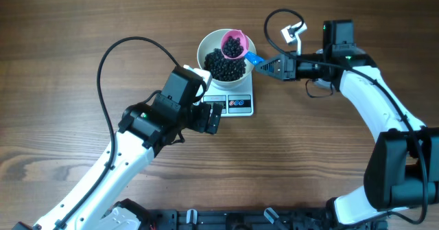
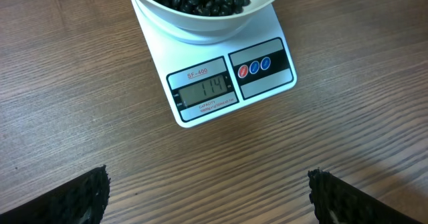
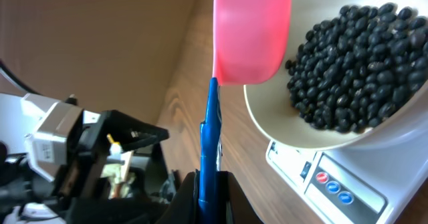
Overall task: Scoop item into bowl and weigh 150g on scale
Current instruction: 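Lift the filled scoop and move it over the white bowl, then tilt the pink scoop with the right gripper to pour beans into bowl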
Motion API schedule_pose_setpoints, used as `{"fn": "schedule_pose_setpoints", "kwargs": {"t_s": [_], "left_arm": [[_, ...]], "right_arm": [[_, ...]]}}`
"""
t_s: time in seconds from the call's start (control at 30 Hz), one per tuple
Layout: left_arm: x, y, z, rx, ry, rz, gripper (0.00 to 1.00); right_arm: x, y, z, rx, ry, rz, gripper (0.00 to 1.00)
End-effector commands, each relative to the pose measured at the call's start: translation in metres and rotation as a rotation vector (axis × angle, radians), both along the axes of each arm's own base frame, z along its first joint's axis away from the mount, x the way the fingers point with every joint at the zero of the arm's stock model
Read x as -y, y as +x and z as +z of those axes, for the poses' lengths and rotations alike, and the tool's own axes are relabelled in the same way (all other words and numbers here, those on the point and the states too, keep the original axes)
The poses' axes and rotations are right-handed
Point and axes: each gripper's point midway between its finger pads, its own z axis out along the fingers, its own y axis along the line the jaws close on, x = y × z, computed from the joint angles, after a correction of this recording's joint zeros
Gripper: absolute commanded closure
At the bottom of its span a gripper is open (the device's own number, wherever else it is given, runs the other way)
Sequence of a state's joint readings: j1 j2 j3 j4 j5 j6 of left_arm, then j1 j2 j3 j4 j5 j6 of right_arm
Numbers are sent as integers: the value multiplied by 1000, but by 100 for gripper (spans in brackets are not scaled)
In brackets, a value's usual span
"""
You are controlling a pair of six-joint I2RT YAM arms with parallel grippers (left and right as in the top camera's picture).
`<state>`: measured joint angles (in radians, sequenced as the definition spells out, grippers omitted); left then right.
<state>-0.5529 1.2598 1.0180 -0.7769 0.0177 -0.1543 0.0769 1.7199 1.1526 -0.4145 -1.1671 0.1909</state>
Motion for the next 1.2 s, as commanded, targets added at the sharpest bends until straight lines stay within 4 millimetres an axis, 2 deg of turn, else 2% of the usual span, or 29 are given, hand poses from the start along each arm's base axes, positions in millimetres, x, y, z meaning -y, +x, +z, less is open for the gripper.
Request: {"fn": "schedule_pose_setpoints", "kwargs": {"t_s": [0.0, 0.2, 0.3, 0.57, 0.73, 0.83, 1.0, 1.17], "left_arm": [[-2, -1, -4, -8, 4, -7, 0], [-2, -1, -4, -8, 4, -7, 0], [-2, -1, -4, -8, 4, -7, 0], [-2, -1, -4, -8, 4, -7, 0], [-2, -1, -4, -8, 4, -7, 0], [-2, -1, -4, -8, 4, -7, 0], [-2, -1, -4, -8, 4, -7, 0], [-2, -1, -4, -8, 4, -7, 0]], "right_arm": [[0, 9, -3, 32, -34, -20, 96], [7, 20, 2, 128, -167, -102, 96], [8, 25, 10, 234, -263, -138, 96], [-17, 23, 9, 501, -541, -105, 96], [-22, 24, 3, 605, -684, -83, 96], [-24, 22, 8, 662, -705, -58, 96], [-17, 24, 22, 714, -741, -88, 96], [-16, 23, 24, 737, -750, -73, 96]]}}
